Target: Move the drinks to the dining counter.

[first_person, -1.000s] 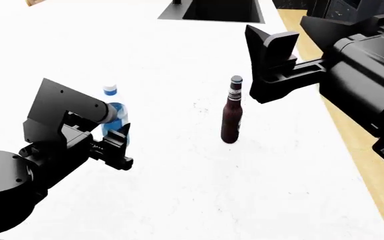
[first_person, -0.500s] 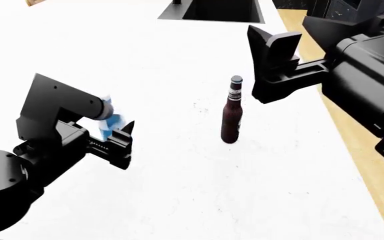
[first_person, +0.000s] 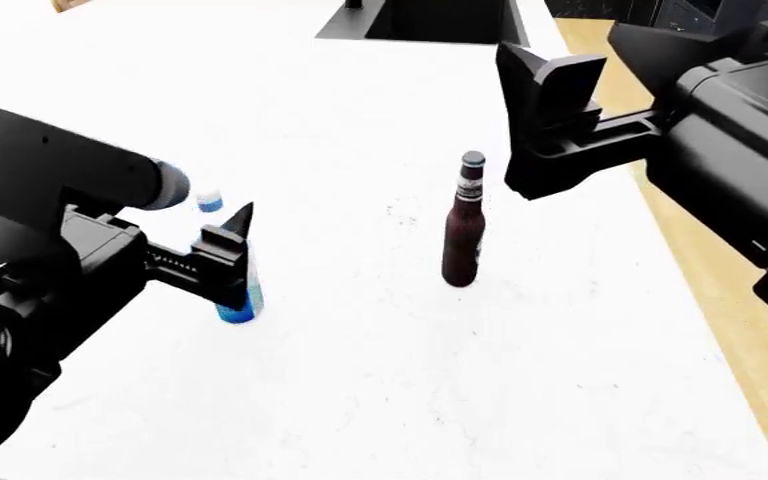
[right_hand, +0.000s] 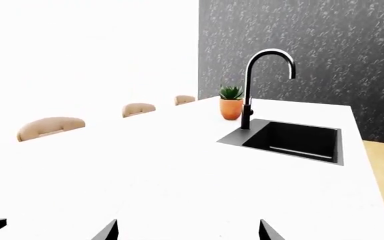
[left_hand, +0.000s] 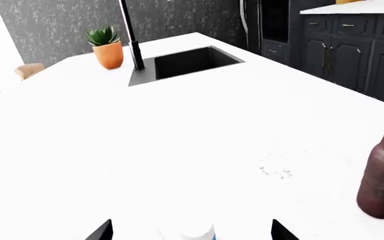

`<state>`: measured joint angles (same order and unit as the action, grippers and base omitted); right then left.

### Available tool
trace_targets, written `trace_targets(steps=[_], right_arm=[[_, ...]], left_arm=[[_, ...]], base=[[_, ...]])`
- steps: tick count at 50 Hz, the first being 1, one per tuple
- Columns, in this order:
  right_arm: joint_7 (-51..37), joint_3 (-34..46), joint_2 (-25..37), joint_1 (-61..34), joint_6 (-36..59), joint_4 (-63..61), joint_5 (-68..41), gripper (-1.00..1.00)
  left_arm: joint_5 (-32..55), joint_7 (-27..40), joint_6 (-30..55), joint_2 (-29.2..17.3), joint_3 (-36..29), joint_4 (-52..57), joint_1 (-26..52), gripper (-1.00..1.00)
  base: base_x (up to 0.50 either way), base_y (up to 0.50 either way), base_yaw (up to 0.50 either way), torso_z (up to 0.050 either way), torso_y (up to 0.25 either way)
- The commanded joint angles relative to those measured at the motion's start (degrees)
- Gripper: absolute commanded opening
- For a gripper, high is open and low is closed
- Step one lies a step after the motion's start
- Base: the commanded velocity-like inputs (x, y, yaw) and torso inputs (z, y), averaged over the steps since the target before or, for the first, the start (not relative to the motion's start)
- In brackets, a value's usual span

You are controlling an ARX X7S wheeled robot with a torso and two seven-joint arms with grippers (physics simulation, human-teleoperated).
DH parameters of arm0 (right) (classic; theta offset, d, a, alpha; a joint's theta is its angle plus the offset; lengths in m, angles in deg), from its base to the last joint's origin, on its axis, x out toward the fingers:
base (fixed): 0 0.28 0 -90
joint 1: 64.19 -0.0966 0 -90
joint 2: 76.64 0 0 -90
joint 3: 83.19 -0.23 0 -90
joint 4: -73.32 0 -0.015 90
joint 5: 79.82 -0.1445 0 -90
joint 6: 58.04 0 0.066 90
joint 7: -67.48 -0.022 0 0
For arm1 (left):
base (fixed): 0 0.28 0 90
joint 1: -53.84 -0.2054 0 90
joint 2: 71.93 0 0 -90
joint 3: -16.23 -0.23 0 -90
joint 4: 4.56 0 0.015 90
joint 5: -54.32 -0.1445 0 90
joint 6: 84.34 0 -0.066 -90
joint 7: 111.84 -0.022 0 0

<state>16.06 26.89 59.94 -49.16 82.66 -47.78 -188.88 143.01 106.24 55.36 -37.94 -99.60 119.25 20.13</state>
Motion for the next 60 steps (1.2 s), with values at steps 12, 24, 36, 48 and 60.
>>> trace_targets(steps=[12,24,36,48,60], right_arm=[[-2.71,-1.93,-0.42,-2.29,-2.68,-2.07,0.01,1.0],[-4.41,-3.38,-1.19,-4.26,-4.73,-2.84,0.46,1.0],[-12.98,-6.36,0.22,-8.35,-7.31,-6.09,4.77,1.0],[-17.81,-8.53,2.35,-11.04,-7.71,-9.81,9.29,1.0],[-22.21,-8.16,3.02,-17.73,-7.57,-10.56,4.2,1.0]], left_arm=[[5.82,8.0,-8.47,-3.86,9.92,5.22,1.5,1.0],[7.72,11.2,-15.21,-7.11,17.83,6.8,-0.67,1.0],[11.55,14.07,-19.35,-11.51,25.18,9.68,-3.76,1.0],[16.26,15.63,-21.4,-16.61,39.41,12.06,-12.11,1.0],[24.85,19.03,-15.19,-17.61,59.34,12.69,-18.33,1.0]], base=[[0.0,0.0,0.0,0.0,0.0],[0.0,0.0,0.0,0.0,0.0],[0.0,0.0,0.0,0.0,0.0],[0.0,0.0,0.0,0.0,0.0],[0.0,0.0,0.0,0.0,0.0]])
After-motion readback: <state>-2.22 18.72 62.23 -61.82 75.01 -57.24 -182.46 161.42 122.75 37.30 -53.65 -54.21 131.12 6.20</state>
